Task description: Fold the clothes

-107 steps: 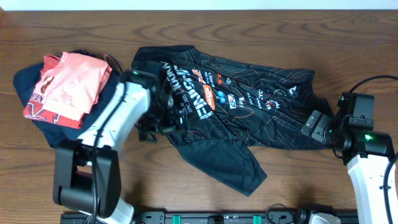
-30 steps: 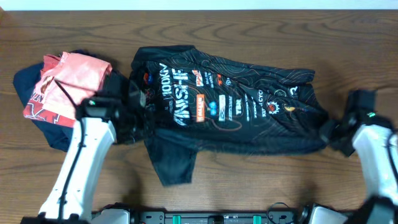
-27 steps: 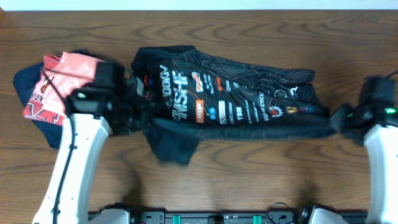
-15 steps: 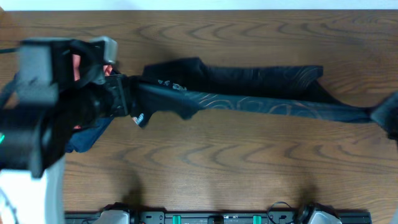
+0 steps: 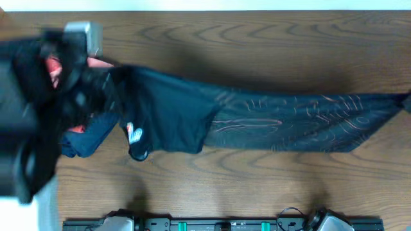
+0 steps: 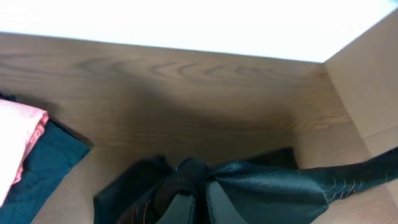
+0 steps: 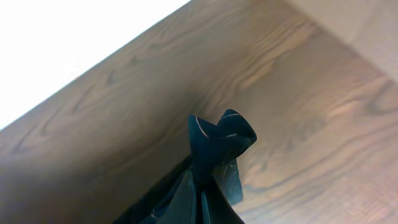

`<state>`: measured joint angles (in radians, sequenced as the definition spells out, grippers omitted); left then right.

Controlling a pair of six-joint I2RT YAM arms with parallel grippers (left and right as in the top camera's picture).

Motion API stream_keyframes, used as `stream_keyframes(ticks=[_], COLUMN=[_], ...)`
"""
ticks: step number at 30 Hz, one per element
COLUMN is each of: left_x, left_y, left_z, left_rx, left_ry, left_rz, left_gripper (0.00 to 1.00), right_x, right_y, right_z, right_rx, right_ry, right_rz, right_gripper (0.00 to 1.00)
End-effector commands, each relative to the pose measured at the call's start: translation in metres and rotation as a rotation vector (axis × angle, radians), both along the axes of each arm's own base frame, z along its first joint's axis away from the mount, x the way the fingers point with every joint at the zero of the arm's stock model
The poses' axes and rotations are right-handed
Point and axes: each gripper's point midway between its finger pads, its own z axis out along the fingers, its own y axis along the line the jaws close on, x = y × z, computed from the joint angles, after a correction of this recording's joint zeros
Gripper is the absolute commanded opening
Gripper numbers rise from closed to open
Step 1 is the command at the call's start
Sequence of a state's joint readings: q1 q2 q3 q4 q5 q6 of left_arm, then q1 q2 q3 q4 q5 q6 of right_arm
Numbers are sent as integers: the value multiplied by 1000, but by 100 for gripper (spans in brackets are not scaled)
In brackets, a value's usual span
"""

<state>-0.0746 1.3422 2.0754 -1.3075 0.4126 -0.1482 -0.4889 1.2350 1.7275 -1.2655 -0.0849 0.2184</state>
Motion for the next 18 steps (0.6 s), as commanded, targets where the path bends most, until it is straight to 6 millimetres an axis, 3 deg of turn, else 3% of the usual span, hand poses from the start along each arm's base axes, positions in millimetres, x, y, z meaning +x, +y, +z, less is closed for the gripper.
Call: stream_keyframes(ticks=[1, 6, 10, 12, 14, 18], left_x=[49, 128, 199, 223, 236, 235], left_y=[-1, -7, -12, -14, -15, -16], left_z=[-30, -64, -63, -46, -17, 60], left_rx=[29, 42, 21, -30, -85, -169], left_ry=[69, 62, -93, -186, -305, -542], left_rz=[-9, -21, -10, 20, 43, 45], left_gripper=[6, 6, 6, 6, 6, 6], right_x=[33, 101, 164, 182, 191, 184], right_y=[7, 11, -1, -8, -16, -32], right_z=[-18, -43, -35, -16, 13, 86], right_rx=[37, 58, 55, 74, 107, 53], right_ry=[37, 13, -148, -261, -393, -598], right_rz=[135, 253, 217, 166, 108, 70], right_gripper=[1, 1, 1, 1, 1, 1])
